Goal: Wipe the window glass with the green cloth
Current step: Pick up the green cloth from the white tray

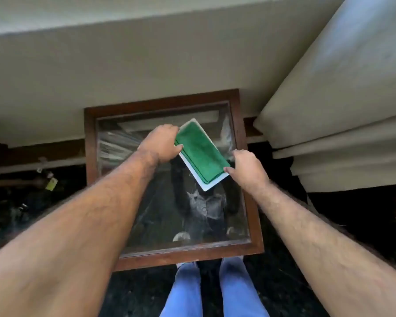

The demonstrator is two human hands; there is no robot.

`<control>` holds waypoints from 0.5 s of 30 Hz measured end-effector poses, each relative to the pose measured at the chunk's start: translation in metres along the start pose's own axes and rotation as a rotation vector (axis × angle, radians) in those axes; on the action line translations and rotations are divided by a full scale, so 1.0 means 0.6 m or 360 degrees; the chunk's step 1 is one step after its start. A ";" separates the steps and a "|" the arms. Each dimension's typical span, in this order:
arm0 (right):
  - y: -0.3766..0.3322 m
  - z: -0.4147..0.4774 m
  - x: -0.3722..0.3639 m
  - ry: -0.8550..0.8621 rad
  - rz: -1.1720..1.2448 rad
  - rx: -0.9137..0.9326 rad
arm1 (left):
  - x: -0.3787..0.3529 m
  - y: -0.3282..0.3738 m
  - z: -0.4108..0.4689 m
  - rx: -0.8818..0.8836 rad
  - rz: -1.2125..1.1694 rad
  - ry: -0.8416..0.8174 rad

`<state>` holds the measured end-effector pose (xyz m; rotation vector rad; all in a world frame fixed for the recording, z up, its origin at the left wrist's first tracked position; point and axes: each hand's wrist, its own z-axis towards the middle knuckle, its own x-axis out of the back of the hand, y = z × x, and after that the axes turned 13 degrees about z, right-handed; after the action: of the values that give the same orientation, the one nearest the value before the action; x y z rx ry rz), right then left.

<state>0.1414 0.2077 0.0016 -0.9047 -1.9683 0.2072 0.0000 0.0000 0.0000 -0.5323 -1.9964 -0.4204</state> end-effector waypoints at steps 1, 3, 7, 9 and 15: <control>0.011 0.014 -0.018 0.0025 0.0022 -0.0069 | -0.024 0.002 0.015 0.0003 0.0032 -0.0053; 0.022 0.034 -0.041 0.0125 0.0090 -0.0161 | -0.053 0.008 0.036 0.0040 0.0062 -0.0069; 0.036 0.063 -0.078 0.0241 0.0209 -0.0182 | -0.106 0.017 0.067 0.0124 0.0123 -0.0033; 0.040 0.071 -0.087 0.0270 0.0291 -0.0180 | -0.123 0.024 0.074 0.0178 0.0135 -0.0005; 0.042 0.085 -0.103 0.0272 0.0351 -0.0119 | -0.143 0.034 0.107 0.0338 0.0126 0.0078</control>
<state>0.1317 0.1947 -0.0809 -1.1510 -1.7281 0.1766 -0.0009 0.0331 -0.1039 -0.4609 -1.9374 -0.1682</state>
